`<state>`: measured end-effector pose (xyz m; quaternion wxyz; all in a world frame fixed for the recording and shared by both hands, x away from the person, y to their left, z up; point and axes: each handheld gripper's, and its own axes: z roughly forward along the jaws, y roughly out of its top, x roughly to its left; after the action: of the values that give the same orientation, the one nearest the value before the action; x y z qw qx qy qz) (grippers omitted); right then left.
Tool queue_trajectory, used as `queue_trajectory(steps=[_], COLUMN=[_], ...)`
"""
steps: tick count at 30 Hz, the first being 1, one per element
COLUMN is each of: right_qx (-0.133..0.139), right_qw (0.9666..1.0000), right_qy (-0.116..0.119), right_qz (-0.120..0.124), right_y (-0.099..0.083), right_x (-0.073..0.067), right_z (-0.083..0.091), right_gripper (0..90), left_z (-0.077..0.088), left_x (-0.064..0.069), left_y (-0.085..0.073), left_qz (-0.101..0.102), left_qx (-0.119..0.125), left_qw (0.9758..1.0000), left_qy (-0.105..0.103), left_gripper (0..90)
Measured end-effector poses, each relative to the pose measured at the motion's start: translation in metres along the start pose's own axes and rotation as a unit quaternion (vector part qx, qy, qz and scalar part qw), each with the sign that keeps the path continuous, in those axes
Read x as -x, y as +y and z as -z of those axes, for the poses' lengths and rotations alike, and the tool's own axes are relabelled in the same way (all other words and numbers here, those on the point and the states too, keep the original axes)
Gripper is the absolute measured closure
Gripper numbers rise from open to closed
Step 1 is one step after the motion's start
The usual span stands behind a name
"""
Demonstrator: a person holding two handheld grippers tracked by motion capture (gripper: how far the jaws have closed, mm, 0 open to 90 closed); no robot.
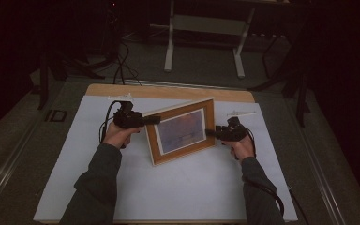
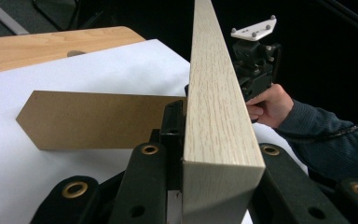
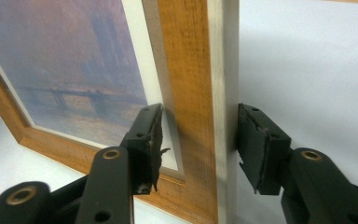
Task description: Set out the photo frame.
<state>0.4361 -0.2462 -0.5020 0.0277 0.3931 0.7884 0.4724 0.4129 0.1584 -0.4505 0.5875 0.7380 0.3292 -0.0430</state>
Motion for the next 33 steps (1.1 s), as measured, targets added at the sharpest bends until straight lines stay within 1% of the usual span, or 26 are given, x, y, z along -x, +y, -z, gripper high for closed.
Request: queue_trajectory(steps=[1,3,5,7,8,10,12,13,15,17,19,20,21,22,23,24,27,30,33], right_qx=[0.000,0.003,0.007,0.008,0.008,0.009,0.011,0.011,0.011,0.012,0.013,0.013,0.013,0.013,0.013,0.015,0.015,0.014,0.012], right_qw=[1.0000,1.0000,1.0000,1.0000,0.9999,0.9999,0.9999,0.9999,0.9999,0.9998,0.9998,0.9998,0.9998,0.9997,0.9997,0.9996,0.9996,0.9994,0.9992], right_qy=[-0.001,-0.002,-0.007,-0.005,-0.006,-0.007,-0.008,-0.009,-0.011,-0.013,-0.015,-0.015,-0.017,-0.019,-0.019,-0.022,-0.024,-0.031,-0.036], right_qz=[0.000,-0.001,-0.003,-0.002,-0.001,-0.001,-0.001,0.000,-0.001,-0.001,0.000,0.000,0.001,0.002,0.002,0.002,0.002,0.007,0.008], right_y=[-0.001,-0.002,-0.003,-0.004,-0.004,-0.004,-0.005,-0.005,-0.006,-0.007,-0.007,-0.007,-0.008,-0.009,-0.009,-0.010,-0.011,-0.012,-0.013], right_x=[0.000,0.000,0.000,0.000,0.000,-0.001,-0.001,-0.001,-0.002,-0.002,-0.003,-0.003,-0.004,-0.004,-0.004,-0.005,-0.007,-0.008,-0.010], right_z=[0.001,0.001,0.003,0.004,0.004,0.004,0.005,0.005,0.005,0.005,0.006,0.006,0.006,0.007,0.007,0.008,0.008,0.010,0.011], right_gripper=[53.9,55.3,59.2,59.2,59.3,59.4,59.5,59.5,59.5,59.6,59.7,59.7,59.8,59.9,59.9,60.0,60.1,60.6,60.9], left_z=[-0.001,-0.002,-0.002,-0.001,0.000,0.004,0.009,0.011,0.017,0.023,0.027,0.027,0.028,0.030,0.030,0.031,0.030,0.028,0.027], left_x=[0.000,0.001,0.001,0.002,0.003,0.007,0.011,0.014,0.018,0.022,0.026,0.026,0.027,0.028,0.028,0.028,0.029,0.028,0.027], left_y=[0.000,0.000,-0.002,-0.003,-0.003,-0.005,-0.008,-0.009,-0.012,-0.015,-0.017,-0.017,-0.017,-0.018,-0.018,-0.018,-0.017,-0.016,-0.016], left_qz=[0.000,0.004,0.003,0.001,0.001,-0.002,-0.009,-0.014,-0.021,-0.029,-0.040,-0.040,-0.043,-0.048,-0.048,-0.042,-0.044,-0.035,-0.033], left_qx=[-0.002,-0.006,-0.010,-0.013,-0.011,-0.003,0.000,0.001,0.002,0.012,0.011,0.011,0.010,0.009,0.009,0.012,0.012,0.016,0.019], left_qw=[1.0000,0.9999,0.9998,0.9997,0.9997,0.9998,0.9996,0.9995,0.9989,0.9979,0.9962,0.9962,0.9953,0.9936,0.9936,0.9933,0.9926,0.9920,0.9918], left_qy=[0.005,0.015,0.019,0.023,0.024,0.020,0.026,0.029,0.042,0.057,0.077,0.077,0.086,0.102,0.102,0.107,0.112,0.120,0.122], left_gripper=[71.9,66.2,63.6,59.6,58.0,56.5,54.6,54.6,54.6,55.5,56.8,58.5,58.5,63.8,66.7,68.7,69.4,70.1,70.4])
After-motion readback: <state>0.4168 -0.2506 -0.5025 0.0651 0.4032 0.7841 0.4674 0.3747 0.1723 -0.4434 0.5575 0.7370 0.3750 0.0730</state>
